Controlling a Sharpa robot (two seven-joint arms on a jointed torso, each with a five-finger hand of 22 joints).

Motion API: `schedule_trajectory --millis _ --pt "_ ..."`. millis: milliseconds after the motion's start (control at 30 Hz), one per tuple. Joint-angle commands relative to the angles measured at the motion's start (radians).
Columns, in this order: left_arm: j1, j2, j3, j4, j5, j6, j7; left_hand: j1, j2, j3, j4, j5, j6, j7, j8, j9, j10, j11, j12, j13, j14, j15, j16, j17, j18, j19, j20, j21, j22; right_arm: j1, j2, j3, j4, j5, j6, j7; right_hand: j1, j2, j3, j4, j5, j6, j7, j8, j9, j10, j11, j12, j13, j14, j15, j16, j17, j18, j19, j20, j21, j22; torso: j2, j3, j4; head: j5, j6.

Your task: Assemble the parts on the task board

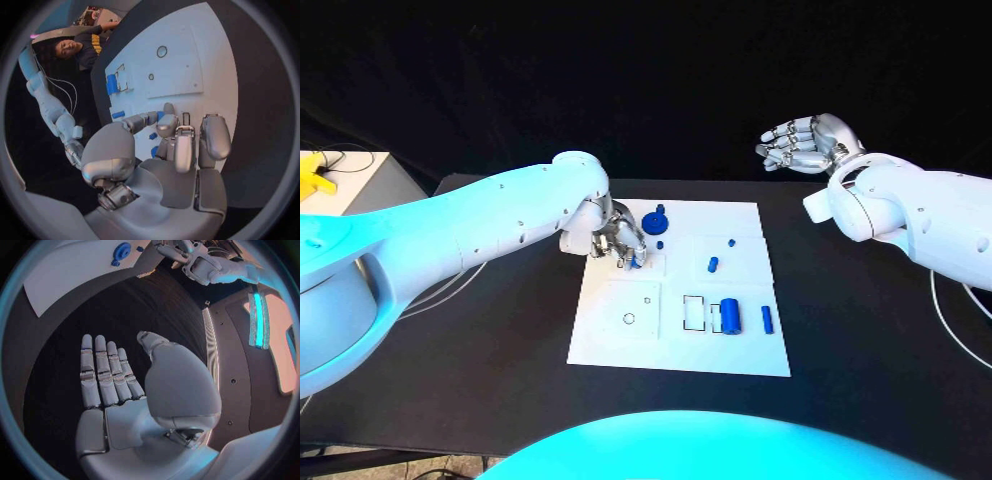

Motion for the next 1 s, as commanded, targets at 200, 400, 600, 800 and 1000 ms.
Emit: schedule_trajectory --millis 200,400,600,800,1000 --pt "0.000 0.003 0.000 -0.002 -0.007 0.015 0.001 0.034 0.041 0.114 -0.049 0.004 0.036 -0.025 0.002 -0.001 0.006 0.002 0.004 -0.001 0.108 -0.001 0.004 0.263 -0.016 0.007 0.001 0.005 0.001 0.000 0.002 0.000 0.001 0.000 0.013 0.015 -0.011 0.001 -0.002 -0.005 0.004 -0.006 0.045 -0.005 -0.001 0.008 0.001 0.001 -0.001 0.001 0.004 -0.004 -0.001 0.006 -0.005 0.000 0.001 -0.001 0.000 0.0004 0.0000 0.000 0.000" --pt "0.000 0.004 0.000 -0.004 -0.014 0.011 0.001 0.034 0.041 0.114 -0.049 0.004 0.036 -0.025 0.002 -0.002 0.006 0.002 0.004 0.000 0.108 -0.001 0.004 0.263 -0.016 0.007 0.001 0.004 0.000 0.000 0.001 0.000 0.002 0.000 0.013 0.015 -0.011 0.001 -0.002 -0.005 0.004 -0.006 0.045 -0.005 -0.001 0.008 0.001 0.001 -0.001 0.001 0.004 -0.004 -0.001 0.006 -0.005 0.000 0.001 -0.001 -0.001 0.0006 -0.0008 -0.002 0.000" --pt "-0.001 0.002 0.000 -0.006 -0.019 0.006 0.002 0.034 0.041 0.114 -0.049 0.004 0.036 -0.025 0.002 -0.002 0.006 0.002 0.004 0.000 0.108 -0.001 0.004 0.263 -0.016 0.007 0.001 0.004 0.000 0.000 0.001 0.000 0.002 0.000 0.012 0.015 -0.011 0.001 -0.002 -0.005 0.004 -0.006 0.045 -0.005 -0.001 0.008 0.001 0.001 -0.001 0.001 0.004 -0.004 -0.001 0.006 -0.005 0.000 0.001 -0.001 -0.001 0.0007 0.0003 -0.002 0.000" --pt "-0.001 -0.001 0.001 0.000 -0.015 0.002 0.003 0.034 0.041 0.114 -0.049 0.004 0.036 -0.025 0.002 -0.002 0.006 0.002 0.004 0.000 0.108 -0.001 0.004 0.263 -0.016 0.007 0.001 0.004 0.000 0.000 0.000 0.000 0.002 0.000 0.013 0.016 -0.011 0.001 -0.002 -0.005 0.004 -0.006 0.045 -0.005 -0.001 0.008 0.001 0.001 -0.001 0.001 0.004 -0.004 -0.001 0.006 -0.005 0.000 0.001 -0.001 -0.001 -0.0003 0.0002 -0.003 0.000" --pt "-0.001 -0.004 0.002 0.005 -0.014 -0.005 0.004 0.033 0.042 0.114 -0.049 0.004 0.037 -0.025 0.001 -0.002 0.006 0.002 0.003 -0.002 0.108 -0.001 0.004 0.263 -0.016 0.007 0.001 0.004 0.000 0.000 0.000 0.000 0.002 0.000 0.014 0.016 -0.012 0.003 -0.002 -0.008 0.005 -0.006 0.045 -0.005 -0.002 0.009 0.001 0.002 -0.008 0.004 0.004 -0.006 -0.005 0.006 -0.003 0.000 0.001 -0.007 0.000 0.0000 0.0008 -0.003 0.000"
